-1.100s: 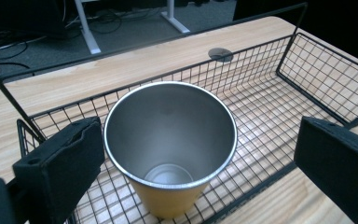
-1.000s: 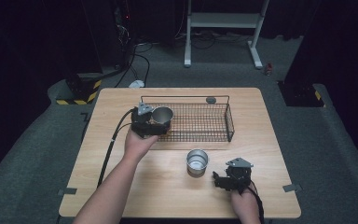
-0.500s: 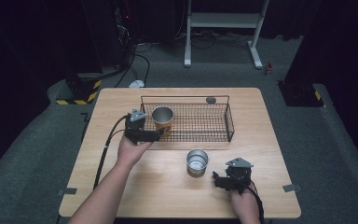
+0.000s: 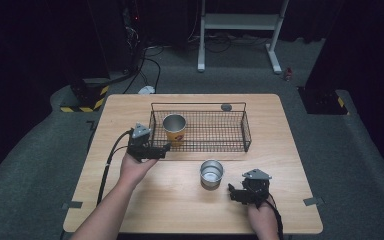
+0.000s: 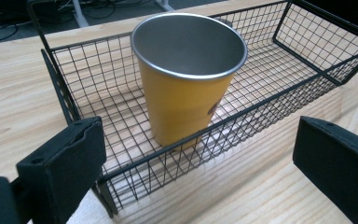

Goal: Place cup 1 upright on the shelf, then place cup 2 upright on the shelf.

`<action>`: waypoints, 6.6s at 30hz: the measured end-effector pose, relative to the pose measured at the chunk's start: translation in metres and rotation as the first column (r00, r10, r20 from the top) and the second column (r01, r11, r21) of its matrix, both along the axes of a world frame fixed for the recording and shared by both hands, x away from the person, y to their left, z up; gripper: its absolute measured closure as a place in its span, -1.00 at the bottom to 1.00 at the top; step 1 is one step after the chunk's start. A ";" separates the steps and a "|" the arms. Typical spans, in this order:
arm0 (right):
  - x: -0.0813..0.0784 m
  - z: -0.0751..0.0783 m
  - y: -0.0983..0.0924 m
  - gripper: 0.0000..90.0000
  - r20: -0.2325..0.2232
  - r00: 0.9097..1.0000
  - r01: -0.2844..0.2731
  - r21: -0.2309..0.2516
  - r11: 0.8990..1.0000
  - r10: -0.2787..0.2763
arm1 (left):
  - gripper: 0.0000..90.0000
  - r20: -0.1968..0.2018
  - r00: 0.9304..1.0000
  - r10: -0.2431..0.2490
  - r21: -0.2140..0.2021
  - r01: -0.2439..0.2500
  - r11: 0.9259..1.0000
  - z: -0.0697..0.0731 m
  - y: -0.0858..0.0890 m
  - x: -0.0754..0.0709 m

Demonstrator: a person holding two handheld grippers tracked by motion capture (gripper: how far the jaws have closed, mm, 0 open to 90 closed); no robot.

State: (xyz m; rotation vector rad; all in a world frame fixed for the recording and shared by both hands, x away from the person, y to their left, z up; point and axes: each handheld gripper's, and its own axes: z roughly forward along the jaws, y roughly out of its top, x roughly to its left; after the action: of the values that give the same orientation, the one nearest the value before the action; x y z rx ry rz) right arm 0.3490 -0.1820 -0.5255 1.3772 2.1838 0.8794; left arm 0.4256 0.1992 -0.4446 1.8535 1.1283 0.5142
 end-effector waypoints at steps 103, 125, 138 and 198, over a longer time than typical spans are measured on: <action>-0.008 0.016 -0.006 -0.78 0.049 0.999 -0.025 0.017 1.000 0.024 | -0.99 -0.146 0.987 0.061 0.188 -0.033 0.982 -0.086 0.084 -0.107; -0.018 0.050 -0.005 -0.73 0.145 0.987 -0.075 0.057 0.996 0.066 | -0.99 -0.149 0.987 0.063 0.188 -0.034 0.982 -0.086 0.084 -0.106; -0.028 0.065 0.007 -0.73 0.190 0.975 -0.134 0.090 0.987 0.115 | -0.99 -0.150 0.987 0.059 0.191 -0.030 0.981 -0.086 0.084 -0.106; -0.018 0.036 0.063 -0.79 0.153 0.974 -0.181 0.073 0.981 0.168 | -0.99 -0.159 0.986 0.054 0.195 -0.022 0.981 -0.085 0.084 -0.104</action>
State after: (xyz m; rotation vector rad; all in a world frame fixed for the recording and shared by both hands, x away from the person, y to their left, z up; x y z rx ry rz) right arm 0.3311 -0.1188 -0.4890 1.1309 2.2006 1.1143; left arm 0.3214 0.2829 -0.5299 2.0758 1.2627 0.5151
